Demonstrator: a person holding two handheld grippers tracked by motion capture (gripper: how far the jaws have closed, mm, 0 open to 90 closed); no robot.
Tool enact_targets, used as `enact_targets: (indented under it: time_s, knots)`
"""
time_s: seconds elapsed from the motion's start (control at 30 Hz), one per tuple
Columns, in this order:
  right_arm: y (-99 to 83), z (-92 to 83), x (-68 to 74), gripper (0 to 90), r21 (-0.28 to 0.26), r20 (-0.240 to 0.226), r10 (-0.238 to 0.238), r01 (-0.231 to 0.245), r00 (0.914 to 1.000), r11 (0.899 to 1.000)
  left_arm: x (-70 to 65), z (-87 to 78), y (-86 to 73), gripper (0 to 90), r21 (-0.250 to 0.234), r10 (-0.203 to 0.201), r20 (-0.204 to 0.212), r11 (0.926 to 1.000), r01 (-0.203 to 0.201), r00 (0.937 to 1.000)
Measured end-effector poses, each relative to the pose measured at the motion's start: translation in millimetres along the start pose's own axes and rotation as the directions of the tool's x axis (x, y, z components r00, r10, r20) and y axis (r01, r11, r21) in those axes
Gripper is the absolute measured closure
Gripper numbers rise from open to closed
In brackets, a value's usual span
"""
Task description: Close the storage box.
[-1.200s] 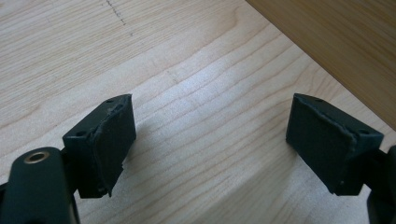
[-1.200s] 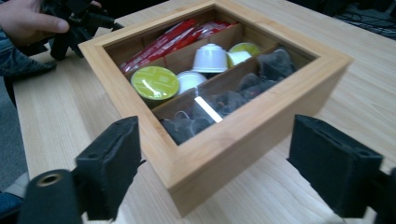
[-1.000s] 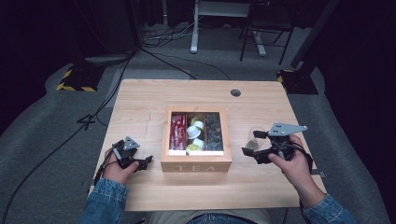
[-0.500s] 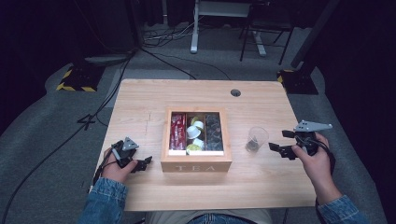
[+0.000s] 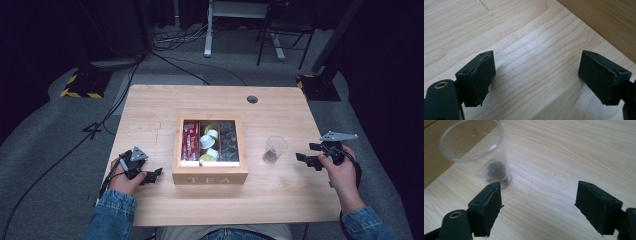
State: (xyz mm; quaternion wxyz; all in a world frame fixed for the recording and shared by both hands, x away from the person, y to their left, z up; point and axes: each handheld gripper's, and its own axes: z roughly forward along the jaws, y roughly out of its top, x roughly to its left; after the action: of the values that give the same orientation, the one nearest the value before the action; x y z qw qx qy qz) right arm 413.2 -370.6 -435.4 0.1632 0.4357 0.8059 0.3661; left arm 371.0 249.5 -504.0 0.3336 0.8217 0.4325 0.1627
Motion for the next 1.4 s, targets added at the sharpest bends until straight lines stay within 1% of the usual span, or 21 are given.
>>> enact_targets:
  time_s: [0.03,0.07,0.17,0.2,0.27,0.4,0.53,0.67,0.7,0.87,0.97,1.07,1.13,1.2,1.3,1.4]
  knots:
    - [-5.2,4.2,-3.8,21.3,0.006,0.002,0.012,-0.012,0.9999,1.000,0.0,0.0,0.0,14.7,0.000,0.000,0.000,1.0000,0.000,1.0000]
    - [-5.2,4.2,-3.8,21.3,0.006,0.002,0.012,-0.012,0.9999,1.000,0.0,0.0,0.0,14.7,0.000,0.000,0.000,1.0000,0.000,1.0000]
    - [-15.3,13.3,-10.6,21.4,0.017,-0.002,0.035,-0.035,0.9994,0.999,0.0,0.1,0.0,14.7,0.000,0.000,0.000,1.0000,0.000,1.0000]
    - [-15.3,13.3,-10.6,21.4,0.017,-0.002,0.035,-0.035,0.9994,0.999,0.0,0.1,0.0,14.7,0.000,0.000,0.000,1.0000,0.000,1.0000]
    - [-21.9,19.5,-13.5,21.4,0.023,0.002,0.042,-0.042,0.9991,0.999,-0.1,0.1,0.0,14.6,-0.001,-0.001,0.000,1.0000,0.001,1.0000]
    - [-26.8,24.4,-13.9,21.4,0.016,0.002,0.054,-0.054,0.9985,0.998,0.1,0.2,0.1,14.6,0.000,0.000,0.000,1.0000,0.000,1.0000]
    - [-33.3,28.8,-13.3,21.3,0.008,0.002,0.057,-0.057,0.9984,0.998,0.0,0.2,0.1,14.6,0.000,-0.001,0.000,1.0000,0.001,1.0000]
    - [-38.1,32.5,-11.2,21.0,0.015,0.004,0.050,-0.050,0.9988,0.999,0.1,0.3,0.3,14.5,0.000,-0.001,0.000,1.0000,0.001,1.0000]
    - [-39.4,33.4,-9.6,20.8,0.020,0.007,0.035,-0.035,0.9994,0.999,0.1,0.4,0.4,14.5,0.000,-0.001,0.000,1.0000,0.001,1.0000]
    - [-41.7,35.9,-4.9,20.0,0.020,0.009,0.017,-0.017,0.9998,1.000,0.2,0.4,0.7,14.4,0.003,-0.001,0.001,1.0000,0.001,1.0000]
    - [-44.7,38.8,-1.4,18.3,0.023,0.014,-0.003,0.002,0.9999,1.000,-0.1,0.8,0.8,14.2,0.002,-0.004,0.000,1.0000,0.004,1.0000]
    - [-46.2,40.3,-0.1,17.3,0.022,0.019,-0.005,0.004,0.9998,1.000,0.1,0.8,1.0,14.2,0.003,-0.002,-0.001,1.0000,0.002,1.0000]
    - [-47.5,42.2,0.9,16.1,0.030,0.027,-0.007,0.006,0.9996,1.000,0.1,1.1,1.2,14.1,0.003,-0.002,0.000,1.0000,0.002,1.0000]
    - [-48.3,44.2,3.3,15.1,0.026,0.056,-0.026,0.025,0.9981,0.999,0.0,1.1,1.2,14.1,0.003,-0.003,-0.001,1.0000,0.003,1.0000]
    - [-50.2,46.8,6.6,12.3,0.004,0.084,-0.011,0.010,0.9964,1.000,0.0,1.2,1.2,14.1,0.002,-0.003,0.000,1.0000,0.003,1.0000]
    - [-50.3,46.9,6.5,12.2,0.003,0.085,-0.010,0.010,0.9964,1.000,0.0,1.1,1.2,14.1,0.003,-0.003,-0.001,1.0000,0.003,1.0000]
